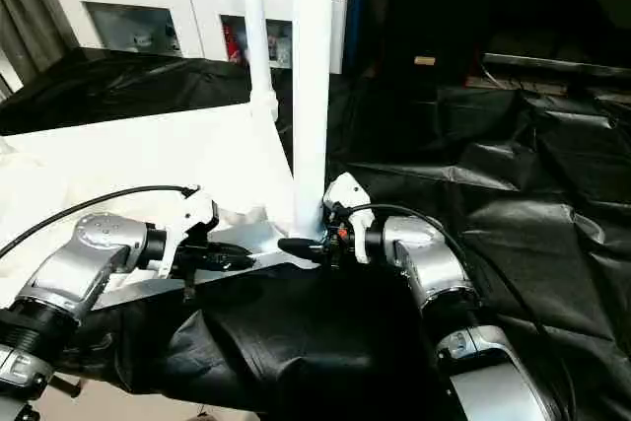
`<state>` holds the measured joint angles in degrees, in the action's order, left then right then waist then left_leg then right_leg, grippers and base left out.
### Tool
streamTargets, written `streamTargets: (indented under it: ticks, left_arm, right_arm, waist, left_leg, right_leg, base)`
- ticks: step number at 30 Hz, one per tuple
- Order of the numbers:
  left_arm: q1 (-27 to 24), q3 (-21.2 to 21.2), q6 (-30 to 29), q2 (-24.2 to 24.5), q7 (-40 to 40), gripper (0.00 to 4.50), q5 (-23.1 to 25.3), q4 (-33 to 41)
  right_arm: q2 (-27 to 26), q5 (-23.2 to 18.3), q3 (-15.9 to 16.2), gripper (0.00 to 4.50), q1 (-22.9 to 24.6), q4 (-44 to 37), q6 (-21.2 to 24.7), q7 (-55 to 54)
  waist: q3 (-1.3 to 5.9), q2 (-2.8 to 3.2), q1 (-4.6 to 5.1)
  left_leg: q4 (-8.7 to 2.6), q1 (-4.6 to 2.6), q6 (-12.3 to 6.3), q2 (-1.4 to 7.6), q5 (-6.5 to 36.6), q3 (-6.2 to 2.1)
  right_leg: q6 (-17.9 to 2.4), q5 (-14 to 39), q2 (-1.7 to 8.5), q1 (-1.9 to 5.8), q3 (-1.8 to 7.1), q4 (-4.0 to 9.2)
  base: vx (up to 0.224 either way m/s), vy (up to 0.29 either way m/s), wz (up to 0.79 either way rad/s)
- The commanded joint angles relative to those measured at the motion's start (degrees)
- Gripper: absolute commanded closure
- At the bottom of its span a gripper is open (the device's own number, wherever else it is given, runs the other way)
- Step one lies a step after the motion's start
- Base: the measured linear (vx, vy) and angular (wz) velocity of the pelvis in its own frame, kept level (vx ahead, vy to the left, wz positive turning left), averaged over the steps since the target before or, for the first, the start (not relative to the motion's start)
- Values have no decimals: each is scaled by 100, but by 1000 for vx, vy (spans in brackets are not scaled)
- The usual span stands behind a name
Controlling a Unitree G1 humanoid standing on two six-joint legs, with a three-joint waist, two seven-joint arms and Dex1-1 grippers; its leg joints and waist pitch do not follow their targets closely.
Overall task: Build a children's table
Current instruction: Rotate leg to tighten
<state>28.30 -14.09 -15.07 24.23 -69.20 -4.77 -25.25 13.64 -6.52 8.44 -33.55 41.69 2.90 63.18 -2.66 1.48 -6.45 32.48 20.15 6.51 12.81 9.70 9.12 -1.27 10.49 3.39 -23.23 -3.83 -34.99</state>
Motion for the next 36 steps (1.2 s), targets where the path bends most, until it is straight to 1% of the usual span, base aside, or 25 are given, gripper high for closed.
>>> streamTargets:
  ticks: [1, 3, 4, 5, 6, 8, 9, 10, 11, 13, 15, 16, 17, 18, 20, 23, 24, 25, 27, 28, 31, 32, 34, 35, 36]
  left_arm:
    - [141, 41, 58, -182, 150, 450, -126, 100]
    - [244, 89, 91, -363, 567, 450, -8, -89]
    - [277, 98, 106, -411, 692, 450, 35, -150]
    - [388, 93, 118, -558, 1076, 450, 191, -358]
    - [479, 105, 122, -687, 1389, 450, 289, -518]
    - [602, 143, 89, -891, 1710, 450, 330, -701]
    - [735, 152, 65, -1096, 2011, 450, 385, -876]
    - [814, 152, 41, -1209, 2189, 450, 422, -975]
    - [914, 165, -4, -1349, 2386, 450, 443, -1101]
    - [1095, 229, -47, -1570, 2752, 450, 464, -1336]
    - [1250, 293, -21, -1710, 3026, 450, 509, -1530]
    - [1268, 295, -8, -1719, 3031, 450, 513, -1553]
    - [1298, 298, 13, -1733, 3038, 450, 521, -1589]
    - [1347, 304, 78, -1745, 3010, 450, 523, -1643]
    - [1336, 292, 114, -1708, 2898, 450, 505, -1606]
    - [1226, 216, 249, -1549, 2506, 450, 460, -1449]
    - [1084, 151, 313, -1404, 2160, 450, 411, -1290]
    - [1049, 132, 337, -1366, 2071, 450, 404, -1259]
    - [911, 69, 357, -1220, 1742, 450, 356, -1094]
    - [832, 31, 363, -1130, 1580, 450, 358, -1004]
    - [531, -84, 443, -755, 941, 450, 297, -682]
    - [436, -94, 456, -637, 729, 450, 234, -564]
    - [380, -100, 411, -549, 595, 450, 191, -478]
    - [317, -126, 389, -430, 425, 450, 158, -382]
    - [247, -137, 360, -310, 253, 450, 127, -274]
  right_arm:
    - [-84, 32, 40, 167, 81, -39, 89, -131]
    - [-237, 132, -47, 169, 53, 151, 59, -707]
    - [-281, 164, -72, 170, 38, 217, 49, -883]
    - [-440, 248, -175, 171, -29, 452, 46, -1503]
    - [-567, 270, -259, 171, -81, 604, 74, -1913]
    - [-756, 259, -389, 172, -158, 785, 124, -2452]
    - [-962, 205, -525, 172, -256, 972, 214, -2950]
    - [-1078, 192, -570, 172, -309, 1059, 240, -3202]
    - [-1228, 175, -613, 172, -382, 1173, 263, -3480]
    - [-1469, 158, -663, 172, -504, 1333, 234, -3843]
    - [-1648, 140, -685, 172, -607, 1438, 161, -3926]
    - [-1671, 124, -707, 172, -627, 1460, 151, -3900]
    - [-1707, 98, -741, 137, -658, 1496, 136, -3859]
    - [-1766, 45, -815, 117, -720, 1559, 115, -3709]
    - [-1739, 79, -782, 103, -726, 1540, 81, -3598]
    - [-1583, 138, -625, 93, -672, 1405, -1, -3109]
    - [-1394, 145, -465, 93, -550, 1199, -33, -2549]
    - [-1342, 146, -426, 93, -517, 1147, -47, -2396]
    - [-1163, 116, -322, 93, -407, 959, -53, -1939]
    - [-1066, 107, -273, 93, -347, 854, -50, -1712]
    - [-665, 66, -141, 93, -169, 507, -76, -1004]
    - [-543, 45, -123, 93, -134, 424, -69, -819]
    - [-470, 20, -113, 93, -113, 362, -37, -694]
    - [-387, 16, -103, 93, -94, 306, -12, -539]
    - [-297, 24, -93, 93, -65, 226, 29, -342]
  waist:
    - [361, 4, 11]
    - [342, -9, 33]
    - [349, -7, 28]
    - [351, -11, 30]
    - [332, -13, 45]
    - [334, -22, 52]
    - [336, -22, 59]
    - [331, -14, 62]
    - [336, -33, 71]
    - [344, -21, 58]
    - [354, -68, 26]
    - [361, -63, 17]
    - [357, -74, 6]
    - [357, -76, 2]
    - [349, -72, -2]
    - [340, -71, 2]
    - [341, -59, -3]
    - [340, -71, 0]
    - [355, -58, 6]
    - [359, -22, 0]
    - [381, -31, 3]
    - [371, -25, 16]
    - [363, -10, 35]
    - [366, -13, 22]
    - [363, -15, 26]
  left_leg:
    - [-311, 7, -224, 5, 1187, 70]
    - [-323, -5, -178, 0, 1247, 72]
    - [-321, -10, -155, -5, 1254, 66]
    - [-323, -1, -143, -6, 1250, 64]
    - [-333, -18, -57, -19, 1300, 61]
    - [-336, -24, -22, -22, 1371, 54]
    - [-340, -22, -21, -22, 1349, 53]
    - [-340, -35, -7, -24, 1381, 55]
    - [-337, -21, -6, -29, 1334, 60]
    - [-331, -35, -14, -29, 1333, 62]
    - [-326, -7, -76, -34, 1212, 65]
    - [-323, -6, -94, -31, 1188, 65]
    - [-318, -3, -138, -32, 1167, 72]
    - [-324, 16, -160, -25, 1132, 65]
    - [-329, 13, -177, -26, 1170, 64]
    - [-336, 28, -194, -30, 1257, 60]
    - [-340, 29, -223, -21, 1274, 54]
    - [-337, 44, -246, -19, 1270, 56]
    - [-328, 45, -276, -8, 1120, 61]
    - [-328, 42, -274, -3, 1118, 53]
    - [-308, 52, -327, 15, 1014, 58]
    - [-308, 47, -351, 18, 1005, 68]
    - [-309, 36, -346, 17, 1045, 78]
    - [-310, 23, -323, 22, 1091, 73]
    - [-317, 34, -327, 29, 1104, 75]
  right_leg:
    - [-1168, 1132, 359, 335, 230, 413]
    - [-1101, 1323, 354, 310, 235, 444]
    - [-1086, 1369, 362, 317, 234, 444]
    - [-1067, 1395, 372, 330, 238, 443]
    - [-973, 1691, 376, 305, 234, 480]
    - [-885, 1901, 386, 308, 235, 497]
    - [-877, 1903, 384, 305, 238, 501]
    - [-861, 1927, 380, 287, 241, 509]
    - [-860, 1871, 380, 291, 247, 506]
    - [-862, 1825, 382, 283, 247, 504]
    - [-880, 1644, 386, 304, 250, 482]
    - [-882, 1601, 393, 310, 250, 479]
    - [-898, 1517, 390, 304, 250, 475]
    - [-922, 1434, 399, 320, 248, 458]
    - [-909, 1503, 401, 316, 239, 470]
    - [-853, 1698, 410, 322, 235, 493]
    - [-826, 1727, 410, 329, 233, 499]
    - [-828, 1681, 406, 340, 233, 491]
    - [-908, 1368, 398, 338, 241, 455]
    - [-946, 1320, 404, 344, 237, 443]
    - [-1080, 960, 388, 370, 227, 398]
    - [-1117, 879, 378, 354, 227, 397]
    - [-1182, 914, 376, 334, 227, 402]
    - [-1201, 999, 386, 344, 225, 404]
    - [-1198, 1006, 376, 343, 229, 399]
  base:
    - [0, 0, 0]
    - [0, 0, 0]
    - [0, 0, 0]
    - [0, 0, 0]
    - [0, 0, 0]
    - [0, 0, 0]
    - [0, 0, 0]
    - [0, 0, 0]
    - [0, 0, 0]
    - [0, 0, 0]
    - [0, 0, 0]
    - [0, 0, 0]
    - [0, 0, 0]
    - [0, 0, 0]
    - [0, 0, 0]
    - [0, 0, 0]
    - [0, 0, 0]
    - [0, 0, 0]
    - [0, 0, 0]
    - [0, 0, 0]
    - [0, 0, 0]
    - [0, 0, 0]
    - [0, 0, 0]
    - [0, 0, 0]
    - [0, 0, 0]
